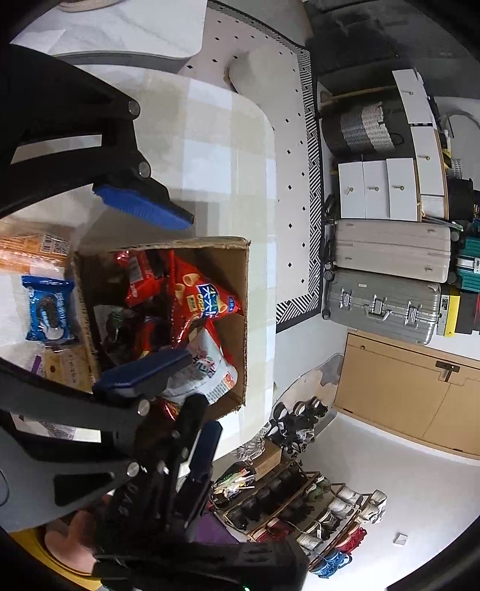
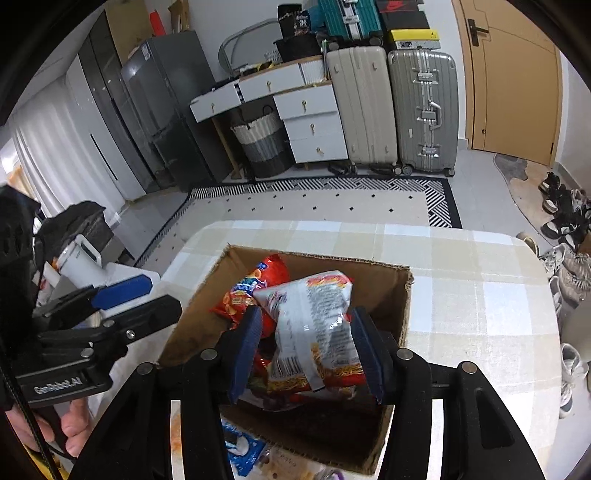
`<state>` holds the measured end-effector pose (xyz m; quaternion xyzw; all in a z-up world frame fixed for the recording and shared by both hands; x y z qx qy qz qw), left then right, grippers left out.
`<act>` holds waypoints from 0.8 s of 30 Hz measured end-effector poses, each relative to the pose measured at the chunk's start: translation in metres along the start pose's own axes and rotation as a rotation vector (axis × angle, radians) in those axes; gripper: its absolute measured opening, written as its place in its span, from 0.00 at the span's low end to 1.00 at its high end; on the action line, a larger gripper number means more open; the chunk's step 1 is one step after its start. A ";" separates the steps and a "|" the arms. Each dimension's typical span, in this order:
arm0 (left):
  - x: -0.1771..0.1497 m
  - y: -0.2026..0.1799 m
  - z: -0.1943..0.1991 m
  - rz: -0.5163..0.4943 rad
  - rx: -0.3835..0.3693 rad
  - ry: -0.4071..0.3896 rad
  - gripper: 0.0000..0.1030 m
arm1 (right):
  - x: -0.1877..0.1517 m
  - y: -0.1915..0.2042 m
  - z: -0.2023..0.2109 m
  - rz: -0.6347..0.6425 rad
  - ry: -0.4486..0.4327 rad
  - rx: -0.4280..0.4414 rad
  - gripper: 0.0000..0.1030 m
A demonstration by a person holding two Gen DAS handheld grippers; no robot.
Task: Organize snacks
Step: 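Withdraw both tools from the box back toward the snack pile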
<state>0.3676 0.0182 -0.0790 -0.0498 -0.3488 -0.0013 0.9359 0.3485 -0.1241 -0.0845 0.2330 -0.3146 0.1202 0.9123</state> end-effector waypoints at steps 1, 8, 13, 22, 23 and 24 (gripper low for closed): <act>-0.002 0.000 0.005 0.002 0.003 -0.005 0.63 | -0.001 0.001 0.005 -0.004 -0.008 0.003 0.50; -0.022 0.001 0.057 -0.007 0.028 -0.065 0.75 | -0.014 0.026 0.058 0.029 -0.091 0.018 0.56; -0.034 -0.004 0.104 -0.033 0.055 -0.118 0.77 | -0.028 0.057 0.107 0.087 -0.183 0.013 0.67; -0.072 -0.008 0.195 -0.033 0.069 -0.238 0.79 | -0.071 0.103 0.182 0.164 -0.352 0.052 0.87; -0.078 -0.008 0.203 -0.041 0.082 -0.252 0.79 | -0.077 0.105 0.188 0.163 -0.362 0.054 0.87; -0.084 -0.007 0.211 -0.045 0.098 -0.263 0.80 | -0.081 0.109 0.192 0.160 -0.367 0.060 0.87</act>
Point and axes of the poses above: each gripper's, at about its wrist camera, not at the fingertips, and z roughly against the way its jaws point, y to its left, x to its top, the point moved 5 cm from there along -z, roughly the way its jaws point, and after that the axes turned 6 degrees about x, right-handed, at the moved point
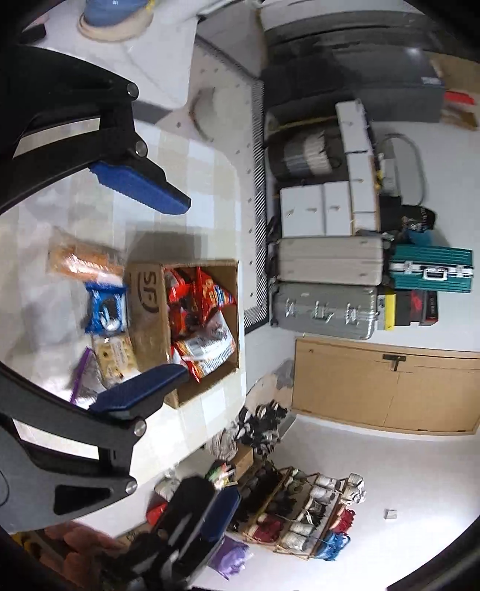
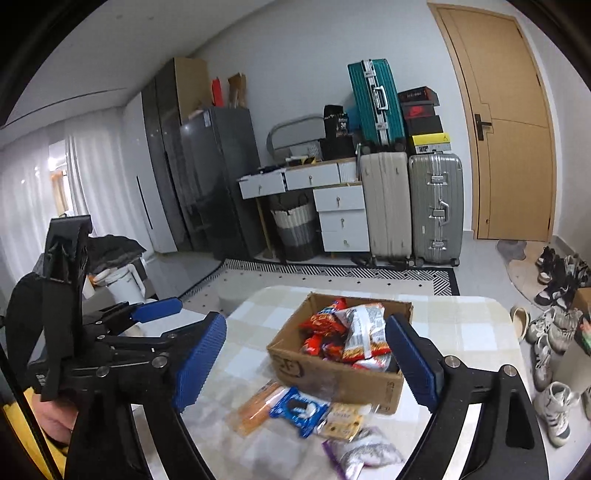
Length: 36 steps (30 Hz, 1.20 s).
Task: Organize snacks
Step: 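Withdraw both tools from the box back toward the snack pile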
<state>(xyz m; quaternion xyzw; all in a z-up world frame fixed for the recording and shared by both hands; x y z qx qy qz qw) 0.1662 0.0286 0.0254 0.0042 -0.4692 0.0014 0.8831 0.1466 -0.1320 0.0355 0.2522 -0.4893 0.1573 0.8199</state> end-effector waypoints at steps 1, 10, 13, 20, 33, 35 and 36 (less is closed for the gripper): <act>-0.005 0.002 0.010 0.002 0.006 -0.006 0.80 | -0.004 0.003 0.008 -0.008 -0.010 0.004 0.87; -0.044 0.014 0.078 0.062 -0.006 -0.037 0.83 | -0.038 0.024 0.070 -0.050 -0.109 0.007 0.94; -0.053 0.019 0.094 0.066 -0.001 -0.071 0.87 | -0.050 0.029 0.082 -0.045 -0.139 0.004 0.94; -0.072 0.031 0.112 0.073 0.041 -0.115 0.99 | -0.075 0.029 0.084 -0.047 -0.113 -0.037 0.95; -0.114 0.014 0.074 0.052 0.050 -0.020 0.99 | -0.144 0.009 0.071 -0.076 -0.058 -0.092 0.95; -0.117 0.012 0.066 0.054 0.048 -0.010 0.99 | -0.147 0.004 0.069 -0.089 -0.058 -0.089 0.95; -0.117 0.011 0.061 0.054 0.046 0.000 0.99 | -0.147 0.003 0.067 -0.090 -0.057 -0.090 0.95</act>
Point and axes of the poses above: each gripper's, at about its wrist camera, not at the fingertips, and z roughly against the way its jaws point, y to its left, x to its top, the point moved 5 cm from there along -z, roughly the way its jaws point, and after that the axes turned 6 degrees about x, right-handed, at the moved point
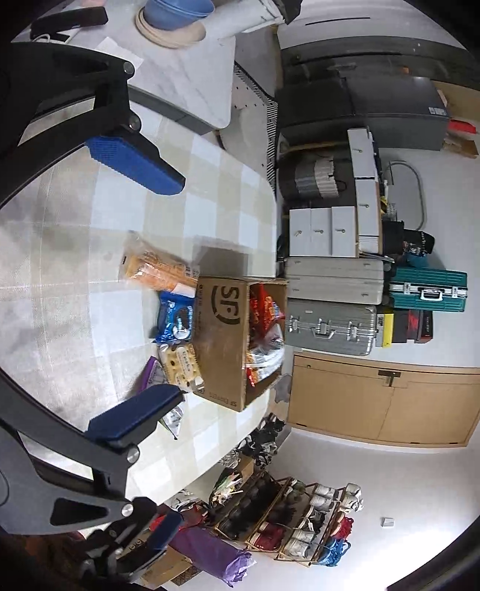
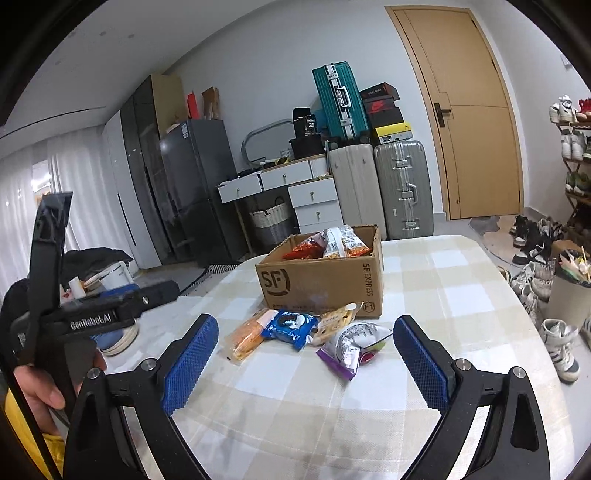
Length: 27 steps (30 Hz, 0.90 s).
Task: Organize snacks
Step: 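Withdraw both tools from the box back toward the snack pile, then grasp the orange bread roll with the left tool while the right tool grasps the purple-edged bag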
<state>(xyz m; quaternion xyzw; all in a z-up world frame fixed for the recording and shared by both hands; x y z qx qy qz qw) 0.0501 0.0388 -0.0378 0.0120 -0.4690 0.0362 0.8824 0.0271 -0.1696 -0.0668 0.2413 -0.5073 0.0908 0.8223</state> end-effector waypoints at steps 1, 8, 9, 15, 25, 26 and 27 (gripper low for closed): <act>-0.003 -0.001 -0.006 -0.001 -0.003 0.013 0.99 | 0.000 0.000 -0.002 -0.001 0.001 -0.001 0.95; -0.014 0.000 -0.043 -0.002 0.003 0.069 0.99 | -0.003 -0.008 -0.022 -0.024 0.037 0.007 0.95; -0.015 0.000 -0.049 -0.001 0.005 0.077 0.99 | -0.003 -0.009 -0.024 -0.027 0.041 0.009 0.95; -0.024 0.007 -0.086 0.008 0.018 0.133 0.99 | 0.001 -0.013 -0.041 -0.046 0.059 0.029 0.95; -0.041 0.018 -0.164 -0.003 0.024 0.264 0.99 | 0.002 -0.024 -0.083 -0.063 0.087 0.053 0.95; -0.043 0.018 -0.168 -0.006 0.028 0.273 0.99 | 0.000 -0.026 -0.088 -0.068 0.095 0.054 0.95; -0.045 0.018 -0.176 -0.013 0.030 0.281 0.99 | -0.003 -0.028 -0.093 -0.072 0.103 0.055 0.95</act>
Point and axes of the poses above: each gripper's, at about its wrist camera, not at the fingertips, and z roughly against the way its jaws point, y to its left, x to its top, the point moved 5 cm from there along -z, roughly the way its jaws point, and after that the axes turned 6 degrees about x, right-handed, at the moved point
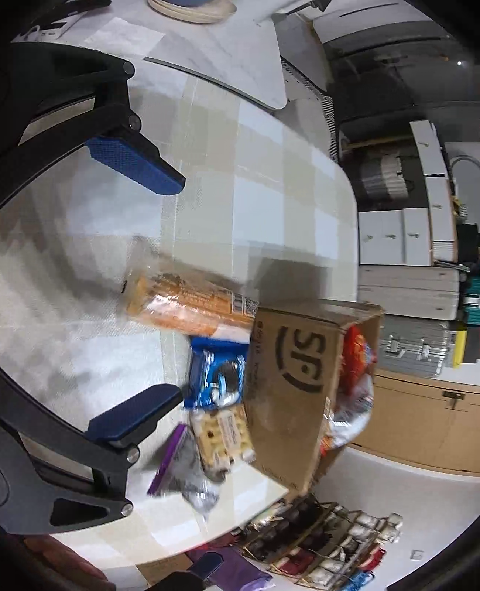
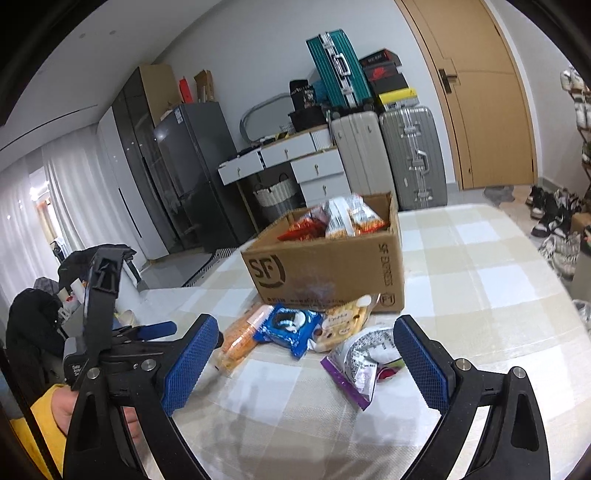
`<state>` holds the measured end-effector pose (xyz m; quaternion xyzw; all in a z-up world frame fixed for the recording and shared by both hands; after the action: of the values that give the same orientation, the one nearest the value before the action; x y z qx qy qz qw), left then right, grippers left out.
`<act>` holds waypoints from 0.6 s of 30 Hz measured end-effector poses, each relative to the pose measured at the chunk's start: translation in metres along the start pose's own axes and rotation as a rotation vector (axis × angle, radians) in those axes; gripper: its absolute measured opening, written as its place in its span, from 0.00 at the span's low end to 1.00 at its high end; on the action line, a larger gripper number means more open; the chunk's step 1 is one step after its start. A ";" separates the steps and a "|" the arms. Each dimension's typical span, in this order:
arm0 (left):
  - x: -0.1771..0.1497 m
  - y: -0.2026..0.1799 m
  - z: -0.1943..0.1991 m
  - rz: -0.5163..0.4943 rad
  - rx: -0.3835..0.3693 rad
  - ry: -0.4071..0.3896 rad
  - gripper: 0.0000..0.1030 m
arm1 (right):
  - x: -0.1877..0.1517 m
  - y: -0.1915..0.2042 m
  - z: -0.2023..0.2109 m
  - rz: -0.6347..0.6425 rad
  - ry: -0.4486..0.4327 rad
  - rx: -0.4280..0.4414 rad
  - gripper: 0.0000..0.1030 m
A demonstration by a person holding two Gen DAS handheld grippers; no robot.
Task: Organize snacks
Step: 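Grasp the orange bread roll with the left tool while the right tool grasps the purple-edged bag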
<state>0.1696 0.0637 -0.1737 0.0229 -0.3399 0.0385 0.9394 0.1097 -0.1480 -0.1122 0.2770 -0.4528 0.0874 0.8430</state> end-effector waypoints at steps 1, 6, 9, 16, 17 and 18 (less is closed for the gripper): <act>0.001 -0.001 -0.009 -0.013 0.004 0.010 0.99 | -0.002 -0.003 -0.005 -0.004 0.007 -0.001 0.95; 0.004 -0.004 -0.039 -0.037 0.016 0.042 0.99 | -0.013 -0.018 -0.021 -0.044 0.038 0.002 0.95; 0.005 -0.009 -0.057 -0.080 0.016 0.054 0.88 | -0.018 -0.026 -0.027 -0.074 0.045 0.013 0.95; 0.001 -0.006 -0.082 -0.077 -0.057 0.092 0.35 | -0.029 -0.039 -0.037 -0.123 0.068 0.040 0.95; 0.002 -0.003 -0.083 -0.062 -0.076 0.096 0.33 | -0.029 -0.039 -0.038 -0.125 0.071 0.042 0.95; 0.001 -0.002 -0.083 -0.058 -0.081 0.098 0.32 | -0.030 -0.040 -0.039 -0.127 0.071 0.044 0.95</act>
<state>0.2237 0.0674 -0.2368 -0.0072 -0.2941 -0.0016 0.9557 0.1363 -0.1572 -0.1686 0.3206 -0.4021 0.0533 0.8560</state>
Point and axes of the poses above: each gripper's, at about its wrist camera, not at the fingertips, and z roughly against the way its jaws point, y to its left, x to its top, the point moved 5 cm from there along -z, roughly the way its jaws point, and after that the axes turned 6 degrees about x, right-handed, at the moved point
